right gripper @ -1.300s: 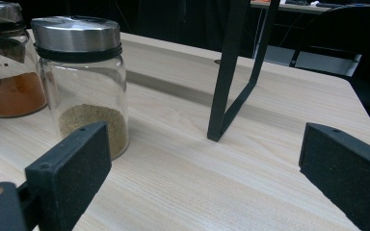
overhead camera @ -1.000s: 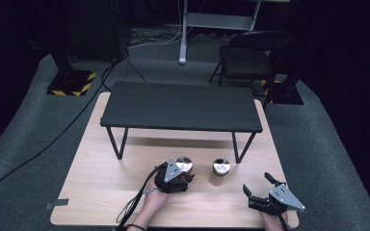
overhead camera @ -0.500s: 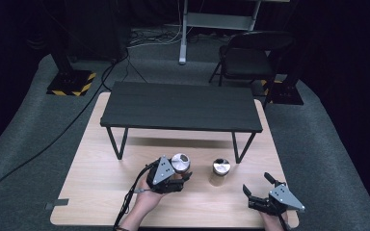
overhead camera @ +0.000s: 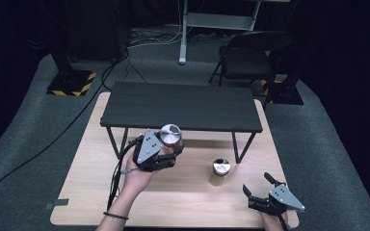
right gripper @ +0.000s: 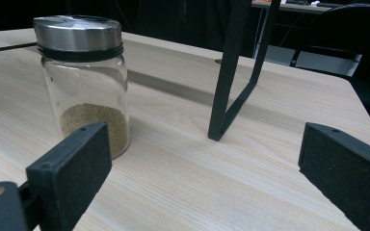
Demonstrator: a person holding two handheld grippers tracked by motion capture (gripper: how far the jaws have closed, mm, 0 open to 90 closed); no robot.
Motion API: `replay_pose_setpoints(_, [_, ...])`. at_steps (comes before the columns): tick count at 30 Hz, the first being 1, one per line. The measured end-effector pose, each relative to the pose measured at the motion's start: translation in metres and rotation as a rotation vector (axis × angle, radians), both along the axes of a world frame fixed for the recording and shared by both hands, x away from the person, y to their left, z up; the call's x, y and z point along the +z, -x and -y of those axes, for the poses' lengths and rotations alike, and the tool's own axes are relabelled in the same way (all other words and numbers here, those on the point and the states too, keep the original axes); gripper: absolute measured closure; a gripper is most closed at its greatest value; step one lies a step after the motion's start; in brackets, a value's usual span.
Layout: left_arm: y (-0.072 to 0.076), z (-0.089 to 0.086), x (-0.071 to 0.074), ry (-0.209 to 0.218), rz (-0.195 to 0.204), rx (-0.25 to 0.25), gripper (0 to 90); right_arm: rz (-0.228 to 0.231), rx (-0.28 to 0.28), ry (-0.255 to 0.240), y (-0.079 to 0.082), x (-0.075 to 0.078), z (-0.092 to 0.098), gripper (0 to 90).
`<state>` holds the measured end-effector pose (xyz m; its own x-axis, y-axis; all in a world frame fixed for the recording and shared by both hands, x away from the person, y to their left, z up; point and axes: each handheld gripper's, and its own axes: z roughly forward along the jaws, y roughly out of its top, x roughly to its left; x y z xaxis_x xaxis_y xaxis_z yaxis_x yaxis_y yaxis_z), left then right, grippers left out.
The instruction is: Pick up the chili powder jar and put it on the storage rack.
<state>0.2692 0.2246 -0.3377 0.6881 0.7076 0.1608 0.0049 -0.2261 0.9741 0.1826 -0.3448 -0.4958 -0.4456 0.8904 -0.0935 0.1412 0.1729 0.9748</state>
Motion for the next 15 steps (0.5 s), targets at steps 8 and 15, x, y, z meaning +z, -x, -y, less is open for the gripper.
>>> replay_pose_setpoints(8, [-0.016,-0.004,0.033,0.045,0.004,0.07,31.9,0.003,0.0,0.001,0.0,0.0,0.0,3.9])
replay_pose_setpoints(15, [-0.042,0.008,0.049,0.028,-0.037,0.172,32.0,0.0,0.001,-0.002,0.0,0.0,0.0,3.9])
